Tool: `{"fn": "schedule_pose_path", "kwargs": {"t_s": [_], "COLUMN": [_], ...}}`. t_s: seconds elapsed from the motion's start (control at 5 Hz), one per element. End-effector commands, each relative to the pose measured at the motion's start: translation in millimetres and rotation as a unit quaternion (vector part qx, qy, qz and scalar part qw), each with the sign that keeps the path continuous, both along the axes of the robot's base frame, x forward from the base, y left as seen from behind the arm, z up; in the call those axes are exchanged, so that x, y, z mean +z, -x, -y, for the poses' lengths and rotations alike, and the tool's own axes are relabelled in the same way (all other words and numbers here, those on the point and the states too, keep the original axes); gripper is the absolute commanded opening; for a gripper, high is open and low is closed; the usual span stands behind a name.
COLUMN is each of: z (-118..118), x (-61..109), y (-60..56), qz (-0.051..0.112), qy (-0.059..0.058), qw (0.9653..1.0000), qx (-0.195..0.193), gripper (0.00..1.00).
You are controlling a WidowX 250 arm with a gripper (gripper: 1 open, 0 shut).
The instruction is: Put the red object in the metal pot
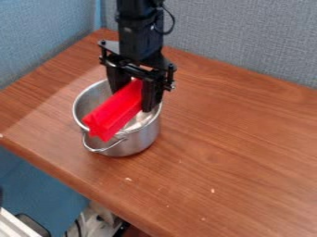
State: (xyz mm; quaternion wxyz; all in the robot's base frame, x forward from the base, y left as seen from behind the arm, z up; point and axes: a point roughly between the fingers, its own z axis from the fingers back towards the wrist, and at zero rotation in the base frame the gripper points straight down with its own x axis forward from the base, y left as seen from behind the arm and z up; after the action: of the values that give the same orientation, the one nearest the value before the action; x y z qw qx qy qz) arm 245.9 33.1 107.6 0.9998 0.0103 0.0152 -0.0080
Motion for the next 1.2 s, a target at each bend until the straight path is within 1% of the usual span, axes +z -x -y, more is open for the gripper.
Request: {"fn": "schedule_pose_path", "kwargs": {"t_s": [0.0, 0.2, 0.4, 0.6, 0.8, 1.0], "z": [-13, -28, -23, -24, -21, -21], "x": [12.5, 8.9, 13.3, 10.7, 12.4, 14.9], "y": [2.9, 2.6, -2.0, -6.5, -4.3, -4.4], "qz": [0.025, 0.025, 0.034, 0.035, 0.036, 0.034], "qy": [-0.007, -0.009, -0.002, -0.004, -0.003, -0.008], "qw": [0.9994, 0.9992, 0.9993, 0.9993, 0.9993, 0.9994], "qx": [0.022, 0.029, 0.017, 0.012, 0.006, 0.003], "gripper": [0.0, 0.0, 0.0, 1.0, 1.0, 1.0]}}
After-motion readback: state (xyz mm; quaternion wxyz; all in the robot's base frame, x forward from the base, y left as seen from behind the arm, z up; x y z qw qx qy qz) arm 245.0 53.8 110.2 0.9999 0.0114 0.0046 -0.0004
